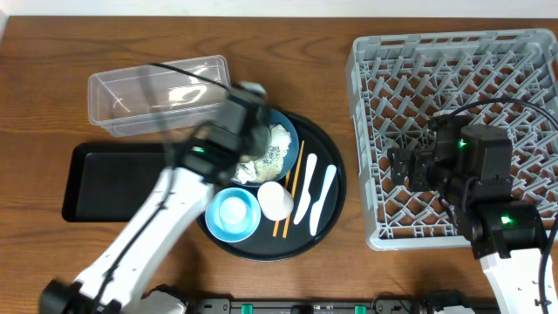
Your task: Sort waste into correct bins and load items into the dishwasher rack
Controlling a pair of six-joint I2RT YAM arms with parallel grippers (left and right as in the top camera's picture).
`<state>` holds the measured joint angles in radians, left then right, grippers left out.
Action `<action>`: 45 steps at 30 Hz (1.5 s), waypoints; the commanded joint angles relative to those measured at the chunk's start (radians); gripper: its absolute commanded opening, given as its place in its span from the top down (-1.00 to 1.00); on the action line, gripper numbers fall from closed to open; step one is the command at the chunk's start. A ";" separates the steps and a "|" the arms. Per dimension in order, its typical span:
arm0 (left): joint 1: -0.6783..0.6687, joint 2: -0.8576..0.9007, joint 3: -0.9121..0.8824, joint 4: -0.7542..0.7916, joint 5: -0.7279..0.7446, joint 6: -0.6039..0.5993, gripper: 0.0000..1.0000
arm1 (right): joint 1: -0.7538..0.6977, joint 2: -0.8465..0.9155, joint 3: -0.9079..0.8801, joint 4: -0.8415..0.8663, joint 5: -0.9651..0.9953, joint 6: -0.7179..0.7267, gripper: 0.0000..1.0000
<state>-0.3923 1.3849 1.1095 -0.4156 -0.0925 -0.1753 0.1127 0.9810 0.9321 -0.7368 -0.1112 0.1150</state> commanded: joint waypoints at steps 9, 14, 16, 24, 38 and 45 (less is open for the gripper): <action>0.312 0.138 0.022 0.165 -0.072 0.008 0.88 | 0.010 -0.001 0.018 -0.008 0.010 0.011 -0.98; 0.336 0.212 0.022 0.232 -0.073 0.009 0.88 | 0.010 -0.001 0.018 -0.016 0.010 0.011 -0.99; 0.337 0.227 0.022 0.241 -0.073 0.009 0.43 | 0.010 -0.001 0.018 -0.020 0.010 0.011 -0.98; 0.337 0.178 0.023 0.219 -0.073 0.009 -0.44 | 0.010 -0.001 0.018 -0.031 -0.020 0.011 -0.98; 0.409 -0.100 0.022 -0.545 -0.032 -0.258 -0.82 | 0.056 0.032 0.104 -0.071 -0.028 -0.077 -0.95; 0.576 -0.114 -0.011 -0.669 0.087 -0.280 -0.91 | 0.246 0.216 0.303 -0.164 -0.027 -0.095 -0.97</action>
<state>0.1287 1.2732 1.1225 -1.0744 -0.0589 -0.4156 0.2863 1.1301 1.1725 -0.8825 -0.1322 0.0452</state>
